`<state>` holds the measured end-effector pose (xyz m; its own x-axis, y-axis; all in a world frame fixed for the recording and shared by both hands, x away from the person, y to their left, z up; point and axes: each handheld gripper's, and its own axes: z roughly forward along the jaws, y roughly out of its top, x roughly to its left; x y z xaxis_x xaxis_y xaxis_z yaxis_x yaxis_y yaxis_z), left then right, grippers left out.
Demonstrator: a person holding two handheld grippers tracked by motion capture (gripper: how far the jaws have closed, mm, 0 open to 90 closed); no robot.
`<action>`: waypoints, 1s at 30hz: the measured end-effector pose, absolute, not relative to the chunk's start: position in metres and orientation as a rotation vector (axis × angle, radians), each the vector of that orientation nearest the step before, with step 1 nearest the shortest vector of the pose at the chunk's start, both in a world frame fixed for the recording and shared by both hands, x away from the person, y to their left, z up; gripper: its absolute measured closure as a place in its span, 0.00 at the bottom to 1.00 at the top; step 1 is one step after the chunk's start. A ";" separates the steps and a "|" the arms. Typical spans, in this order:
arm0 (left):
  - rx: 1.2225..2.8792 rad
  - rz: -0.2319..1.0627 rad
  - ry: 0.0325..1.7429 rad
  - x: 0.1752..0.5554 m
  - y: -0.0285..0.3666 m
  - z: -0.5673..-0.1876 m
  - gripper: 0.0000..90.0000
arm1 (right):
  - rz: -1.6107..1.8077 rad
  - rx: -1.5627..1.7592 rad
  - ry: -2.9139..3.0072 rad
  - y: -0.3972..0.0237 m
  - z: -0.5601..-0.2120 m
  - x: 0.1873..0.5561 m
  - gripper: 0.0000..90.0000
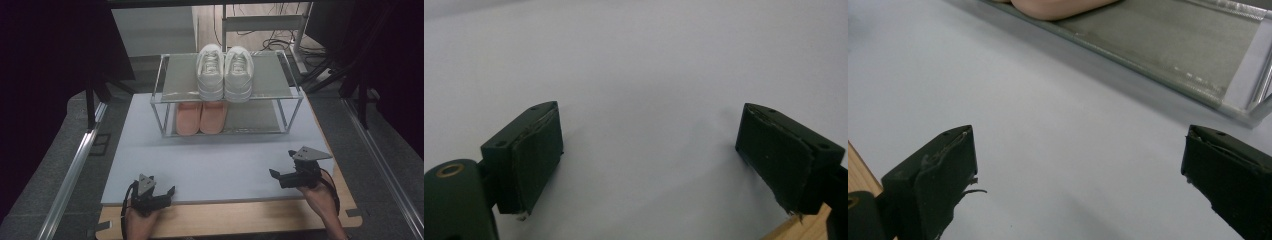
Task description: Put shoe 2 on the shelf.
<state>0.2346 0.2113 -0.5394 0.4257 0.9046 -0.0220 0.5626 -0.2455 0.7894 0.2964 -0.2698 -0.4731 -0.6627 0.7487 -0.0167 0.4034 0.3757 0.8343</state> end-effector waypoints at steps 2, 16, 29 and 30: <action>1.933 0.581 1.242 0.235 0.211 -0.539 0.13 | 1.191 0.996 2.249 -0.270 -0.476 0.295 0.01; 1.933 0.582 1.242 0.235 0.211 -0.539 0.13 | 1.186 1.027 2.259 -0.270 -0.504 0.286 0.02; 1.933 0.582 1.242 0.235 0.211 -0.539 0.13 | 1.178 1.050 2.278 -0.268 -0.526 0.280 0.03; 1.933 0.582 1.242 0.235 0.211 -0.539 0.13 | 1.178 1.051 2.280 -0.268 -0.527 0.280 0.03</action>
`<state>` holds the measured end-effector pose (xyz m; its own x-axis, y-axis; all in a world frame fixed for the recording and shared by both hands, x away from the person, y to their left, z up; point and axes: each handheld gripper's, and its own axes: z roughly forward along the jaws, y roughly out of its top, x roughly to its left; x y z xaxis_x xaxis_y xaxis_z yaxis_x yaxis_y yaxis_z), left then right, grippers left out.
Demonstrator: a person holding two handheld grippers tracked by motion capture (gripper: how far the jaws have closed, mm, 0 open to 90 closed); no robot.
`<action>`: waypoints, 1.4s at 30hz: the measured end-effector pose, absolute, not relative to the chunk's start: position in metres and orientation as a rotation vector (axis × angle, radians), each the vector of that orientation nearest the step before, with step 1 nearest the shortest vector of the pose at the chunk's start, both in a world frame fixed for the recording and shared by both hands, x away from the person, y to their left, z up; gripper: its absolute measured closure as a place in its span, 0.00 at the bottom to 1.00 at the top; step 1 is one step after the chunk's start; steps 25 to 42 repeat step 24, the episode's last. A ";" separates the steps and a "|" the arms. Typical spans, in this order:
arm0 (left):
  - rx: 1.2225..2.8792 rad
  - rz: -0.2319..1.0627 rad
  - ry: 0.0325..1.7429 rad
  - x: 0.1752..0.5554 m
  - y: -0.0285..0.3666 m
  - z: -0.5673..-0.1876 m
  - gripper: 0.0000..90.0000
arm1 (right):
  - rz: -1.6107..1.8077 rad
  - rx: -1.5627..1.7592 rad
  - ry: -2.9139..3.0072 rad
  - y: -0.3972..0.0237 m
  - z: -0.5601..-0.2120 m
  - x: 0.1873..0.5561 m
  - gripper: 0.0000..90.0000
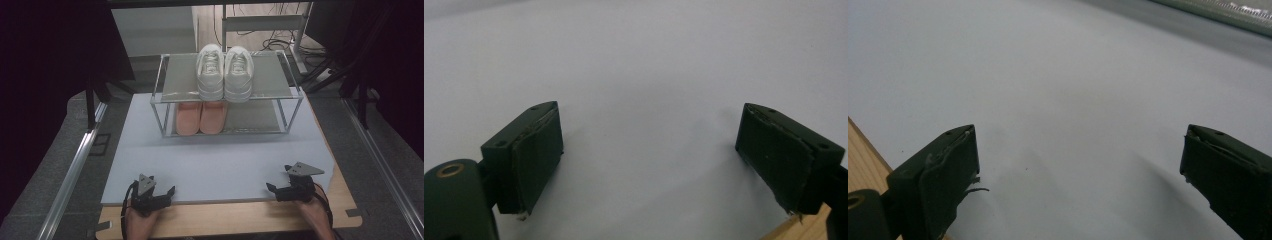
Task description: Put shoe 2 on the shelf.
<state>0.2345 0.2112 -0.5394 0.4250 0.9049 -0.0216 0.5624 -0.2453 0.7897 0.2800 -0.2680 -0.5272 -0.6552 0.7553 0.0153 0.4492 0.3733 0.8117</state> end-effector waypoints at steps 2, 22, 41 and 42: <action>1.933 0.582 1.242 0.235 0.211 -0.539 0.13 | 1.179 1.056 2.282 -0.267 -0.529 0.280 0.03; 1.933 0.583 1.242 0.234 0.211 -0.539 0.13 | 1.163 1.052 2.268 -0.264 -0.537 0.276 0.02; 1.932 0.582 1.243 0.234 0.211 -0.539 0.13 | 1.163 1.054 2.268 -0.264 -0.537 0.276 0.03; 1.932 0.582 1.243 0.234 0.211 -0.539 0.13 | 1.163 1.054 2.268 -0.264 -0.537 0.276 0.03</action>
